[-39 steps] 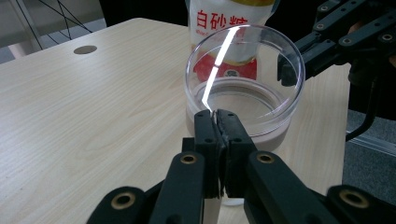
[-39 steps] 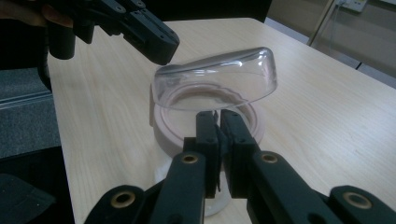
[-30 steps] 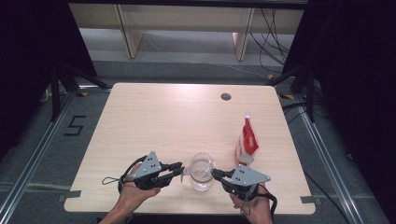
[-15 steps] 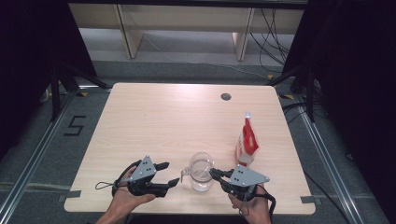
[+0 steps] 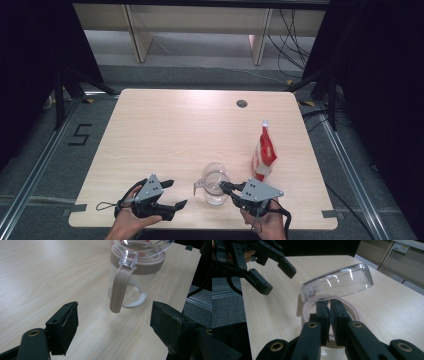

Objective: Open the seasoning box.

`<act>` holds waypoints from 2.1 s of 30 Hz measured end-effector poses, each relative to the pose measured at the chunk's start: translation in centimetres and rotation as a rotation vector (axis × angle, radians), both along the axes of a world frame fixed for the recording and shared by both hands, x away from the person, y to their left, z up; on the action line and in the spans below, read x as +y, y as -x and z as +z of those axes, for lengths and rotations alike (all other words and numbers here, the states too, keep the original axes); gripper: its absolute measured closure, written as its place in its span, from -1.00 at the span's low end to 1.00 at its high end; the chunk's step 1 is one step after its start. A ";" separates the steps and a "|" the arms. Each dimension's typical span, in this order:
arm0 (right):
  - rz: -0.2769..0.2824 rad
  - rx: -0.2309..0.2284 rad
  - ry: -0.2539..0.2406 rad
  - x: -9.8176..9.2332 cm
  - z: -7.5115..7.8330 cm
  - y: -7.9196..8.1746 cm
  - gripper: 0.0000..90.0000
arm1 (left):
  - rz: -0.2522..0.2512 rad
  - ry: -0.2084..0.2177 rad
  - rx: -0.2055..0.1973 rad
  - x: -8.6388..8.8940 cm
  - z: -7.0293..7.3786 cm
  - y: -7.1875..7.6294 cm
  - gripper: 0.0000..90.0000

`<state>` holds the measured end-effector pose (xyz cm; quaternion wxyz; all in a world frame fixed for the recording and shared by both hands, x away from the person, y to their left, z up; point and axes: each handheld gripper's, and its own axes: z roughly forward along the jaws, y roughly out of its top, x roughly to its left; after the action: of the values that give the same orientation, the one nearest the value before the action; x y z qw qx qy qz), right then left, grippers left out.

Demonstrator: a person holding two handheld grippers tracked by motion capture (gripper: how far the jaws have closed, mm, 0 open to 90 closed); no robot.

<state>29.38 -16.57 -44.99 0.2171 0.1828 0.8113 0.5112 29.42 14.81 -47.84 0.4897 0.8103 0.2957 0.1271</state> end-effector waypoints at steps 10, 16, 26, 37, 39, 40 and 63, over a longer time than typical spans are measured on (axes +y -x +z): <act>0.012 -0.011 0.005 0.6 0.1 0.1 0.88 | 0.006 -0.024 -0.009 0.1 -0.5 0.0 -0.53; 0.021 -0.021 0.015 1.1 0.1 0.2 0.88 | -0.011 -0.050 -0.033 0.2 -0.6 -0.2 -0.53; 0.027 -0.031 0.003 1.8 0.2 0.3 0.87 | 0.004 -0.033 -0.010 0.1 -0.7 0.0 -0.53; 0.063 -0.039 0.005 2.7 0.4 0.3 0.85 | 0.004 -0.026 -0.007 0.2 -0.7 -0.1 -0.54; 0.065 -0.034 0.007 2.9 0.4 0.3 0.84 | 0.004 -0.023 -0.005 0.1 -0.7 -0.1 -0.54; 0.065 -0.034 0.007 2.9 0.4 0.3 0.84 | 0.004 -0.023 -0.005 0.1 -0.7 -0.1 -0.54; -0.126 -0.033 -0.048 -3.0 0.7 1.4 0.37 | 0.001 -0.044 -0.022 0.4 -0.6 -0.1 -0.53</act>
<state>28.01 -19.61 -44.31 0.2575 0.2301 0.7820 0.5188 29.57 15.17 -48.41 0.4748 0.8193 0.2880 0.1429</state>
